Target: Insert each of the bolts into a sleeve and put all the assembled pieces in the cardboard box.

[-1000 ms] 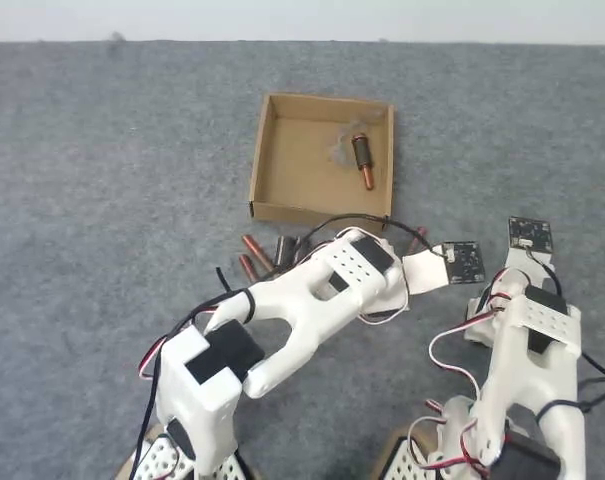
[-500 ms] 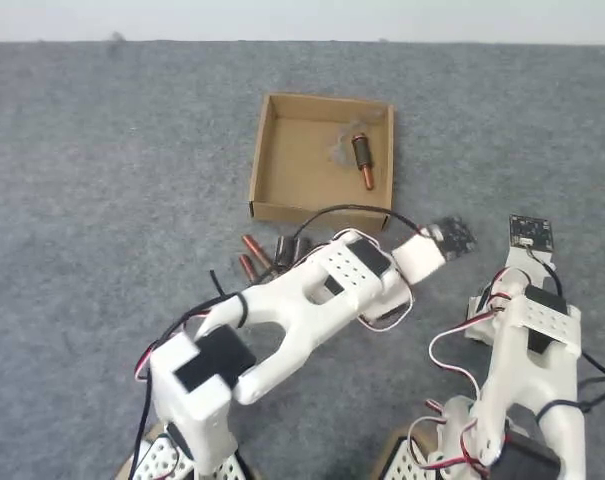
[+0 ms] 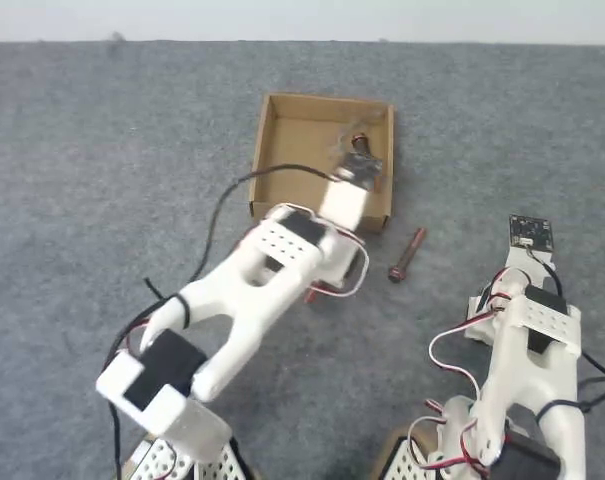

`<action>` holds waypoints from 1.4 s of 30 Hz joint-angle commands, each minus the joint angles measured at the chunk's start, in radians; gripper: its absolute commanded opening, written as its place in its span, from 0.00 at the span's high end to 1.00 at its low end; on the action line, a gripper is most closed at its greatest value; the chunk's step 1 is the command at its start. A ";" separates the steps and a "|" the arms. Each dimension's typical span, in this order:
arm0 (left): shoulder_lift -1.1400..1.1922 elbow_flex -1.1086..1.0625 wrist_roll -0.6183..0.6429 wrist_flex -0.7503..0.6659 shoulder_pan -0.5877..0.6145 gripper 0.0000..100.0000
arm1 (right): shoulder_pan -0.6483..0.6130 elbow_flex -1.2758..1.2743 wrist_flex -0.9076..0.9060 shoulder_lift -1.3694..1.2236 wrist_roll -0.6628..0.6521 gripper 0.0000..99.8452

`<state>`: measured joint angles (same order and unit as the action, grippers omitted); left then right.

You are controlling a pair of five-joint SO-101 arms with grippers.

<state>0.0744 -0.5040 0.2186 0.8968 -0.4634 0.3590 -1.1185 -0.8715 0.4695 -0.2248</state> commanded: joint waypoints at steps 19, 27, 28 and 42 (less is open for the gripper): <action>-0.706 -0.661 0.034 -0.470 0.377 0.99 | 0.001 -0.002 0.013 0.053 -0.008 0.99; -0.848 -0.834 0.034 -0.477 0.545 0.99 | -0.054 0.005 0.027 0.056 -0.008 0.99; -0.862 -0.858 0.034 -0.477 0.557 0.99 | -0.074 0.003 0.042 0.056 -0.008 0.99; -1.051 -1.032 0.026 -0.477 0.695 0.99 | -0.360 0.114 0.389 0.058 -0.015 0.99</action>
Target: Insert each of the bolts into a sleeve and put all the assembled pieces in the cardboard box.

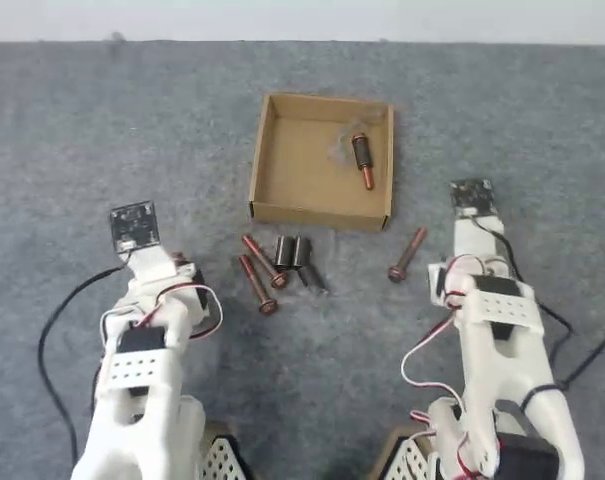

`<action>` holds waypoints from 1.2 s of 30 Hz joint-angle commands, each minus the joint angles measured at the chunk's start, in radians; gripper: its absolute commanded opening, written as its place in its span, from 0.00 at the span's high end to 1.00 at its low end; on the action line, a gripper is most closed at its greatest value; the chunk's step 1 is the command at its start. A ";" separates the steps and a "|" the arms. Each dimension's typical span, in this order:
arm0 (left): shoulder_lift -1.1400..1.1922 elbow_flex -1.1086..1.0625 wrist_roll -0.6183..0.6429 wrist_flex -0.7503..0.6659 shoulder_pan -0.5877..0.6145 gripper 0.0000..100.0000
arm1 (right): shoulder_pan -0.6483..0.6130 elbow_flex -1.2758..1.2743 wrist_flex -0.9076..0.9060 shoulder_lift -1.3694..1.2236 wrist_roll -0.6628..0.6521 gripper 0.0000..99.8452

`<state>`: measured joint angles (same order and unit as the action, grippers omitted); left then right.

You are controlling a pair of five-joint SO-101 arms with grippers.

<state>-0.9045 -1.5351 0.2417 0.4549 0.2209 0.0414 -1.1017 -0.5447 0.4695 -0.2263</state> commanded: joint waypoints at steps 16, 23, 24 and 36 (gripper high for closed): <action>-0.308 -0.119 0.003 -0.031 0.002 0.99 | -0.232 0.028 0.697 0.045 -0.011 0.99; -0.316 -0.119 0.003 -0.029 0.002 0.99 | -0.274 0.029 0.955 -0.013 -0.014 0.99; -0.316 -0.119 0.003 -0.029 0.002 0.99 | -0.280 0.035 0.998 -0.048 -0.014 0.99; -0.321 -0.120 0.003 -0.031 0.000 0.99 | -0.285 0.157 1.534 -0.486 -0.017 0.99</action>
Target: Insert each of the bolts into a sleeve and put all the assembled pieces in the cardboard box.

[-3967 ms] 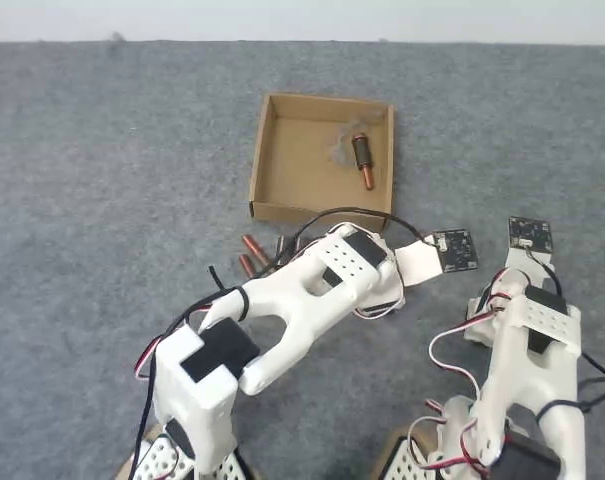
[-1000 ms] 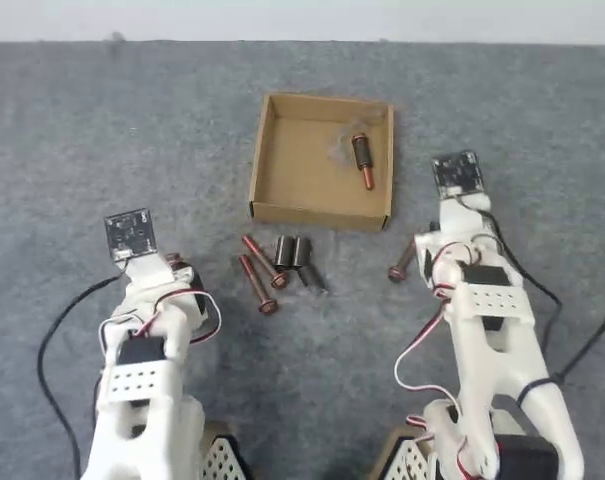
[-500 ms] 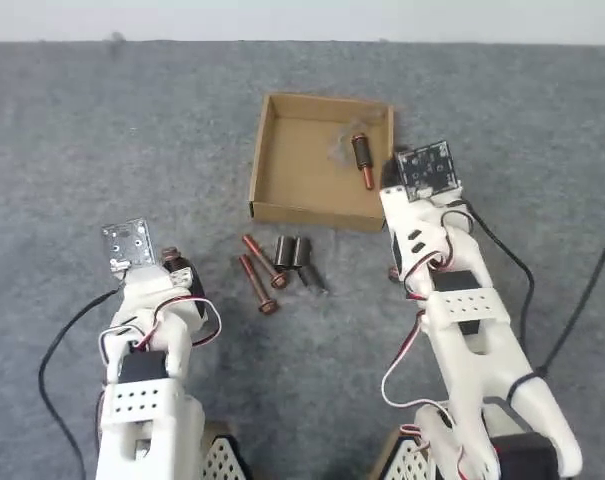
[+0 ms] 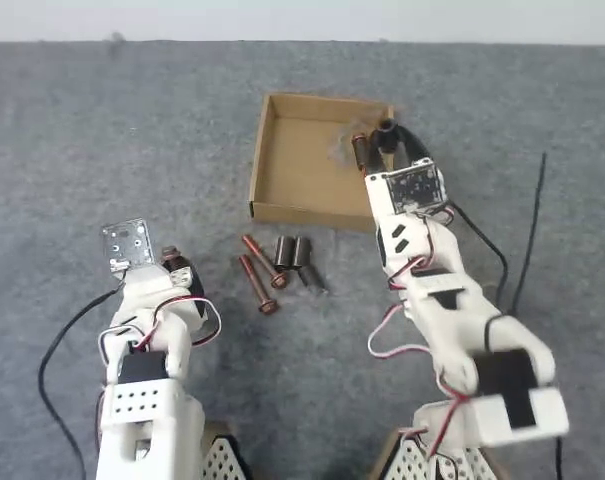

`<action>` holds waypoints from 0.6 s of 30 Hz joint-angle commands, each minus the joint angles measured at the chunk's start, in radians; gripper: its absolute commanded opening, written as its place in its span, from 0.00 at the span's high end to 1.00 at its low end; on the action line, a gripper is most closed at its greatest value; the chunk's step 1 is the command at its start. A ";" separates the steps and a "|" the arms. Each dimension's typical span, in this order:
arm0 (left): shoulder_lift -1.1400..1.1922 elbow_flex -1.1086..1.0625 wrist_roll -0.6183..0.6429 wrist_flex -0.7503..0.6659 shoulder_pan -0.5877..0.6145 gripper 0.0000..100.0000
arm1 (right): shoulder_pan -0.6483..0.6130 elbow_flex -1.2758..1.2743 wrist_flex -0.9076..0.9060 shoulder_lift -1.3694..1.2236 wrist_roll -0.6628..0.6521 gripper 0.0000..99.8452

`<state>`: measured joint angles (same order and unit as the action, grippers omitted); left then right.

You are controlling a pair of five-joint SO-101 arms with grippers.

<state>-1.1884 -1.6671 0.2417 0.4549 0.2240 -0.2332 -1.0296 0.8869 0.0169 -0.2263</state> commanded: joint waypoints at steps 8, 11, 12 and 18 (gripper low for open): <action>-0.037 0.012 0.003 -0.032 -0.003 0.99 | -0.028 0.199 0.211 -0.223 -0.012 0.99; -0.037 0.012 0.003 -0.034 -0.003 0.99 | -0.051 0.222 0.225 -0.260 -0.011 0.99; -0.037 0.012 0.003 -0.034 -0.003 0.99 | -0.064 0.224 0.223 -0.268 -0.011 0.99; -0.038 0.012 0.005 -0.035 -0.003 0.99 | -0.163 0.163 0.262 -0.303 -0.011 0.99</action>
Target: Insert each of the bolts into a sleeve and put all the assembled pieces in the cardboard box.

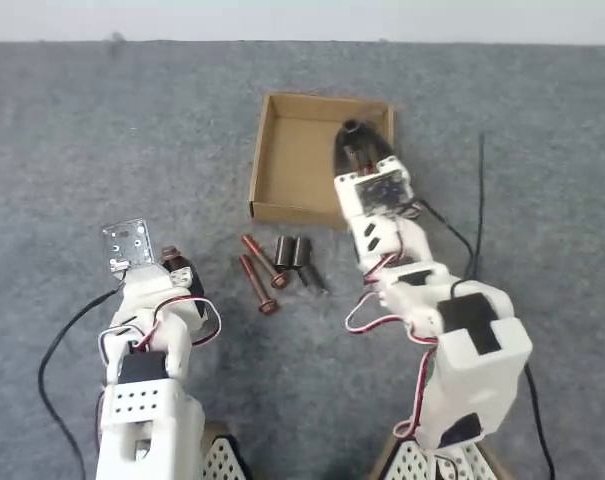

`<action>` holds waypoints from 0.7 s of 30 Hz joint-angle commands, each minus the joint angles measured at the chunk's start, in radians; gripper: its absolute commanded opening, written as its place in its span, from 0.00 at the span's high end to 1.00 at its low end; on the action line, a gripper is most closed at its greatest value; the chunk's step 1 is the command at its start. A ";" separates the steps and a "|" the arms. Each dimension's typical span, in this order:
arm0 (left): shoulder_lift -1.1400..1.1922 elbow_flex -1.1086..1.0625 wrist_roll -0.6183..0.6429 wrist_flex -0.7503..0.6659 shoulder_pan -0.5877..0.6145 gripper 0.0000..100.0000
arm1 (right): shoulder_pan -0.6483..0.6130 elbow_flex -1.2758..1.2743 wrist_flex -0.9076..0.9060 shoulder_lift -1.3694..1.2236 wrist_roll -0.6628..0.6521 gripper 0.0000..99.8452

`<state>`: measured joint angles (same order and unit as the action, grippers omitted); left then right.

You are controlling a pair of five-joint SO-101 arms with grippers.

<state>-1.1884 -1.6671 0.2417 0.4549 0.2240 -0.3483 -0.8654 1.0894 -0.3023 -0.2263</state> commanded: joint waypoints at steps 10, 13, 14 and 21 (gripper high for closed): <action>-0.038 0.002 0.003 -0.037 -0.038 0.99 | -0.205 -0.224 0.302 0.012 -0.012 0.99; -0.038 0.002 0.003 -0.037 -0.038 0.99 | -0.223 -0.292 0.381 0.012 -0.011 0.99; -0.038 0.002 0.003 -0.037 -0.038 0.99 | -0.229 -0.316 0.403 0.012 -0.011 0.99; -0.038 0.002 0.003 -0.037 -0.038 0.99 | -0.271 -0.482 0.535 0.012 -0.011 0.99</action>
<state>-1.1884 -1.6794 0.2401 0.4549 0.1933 -0.6061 -1.3088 1.5604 -0.3038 -0.2263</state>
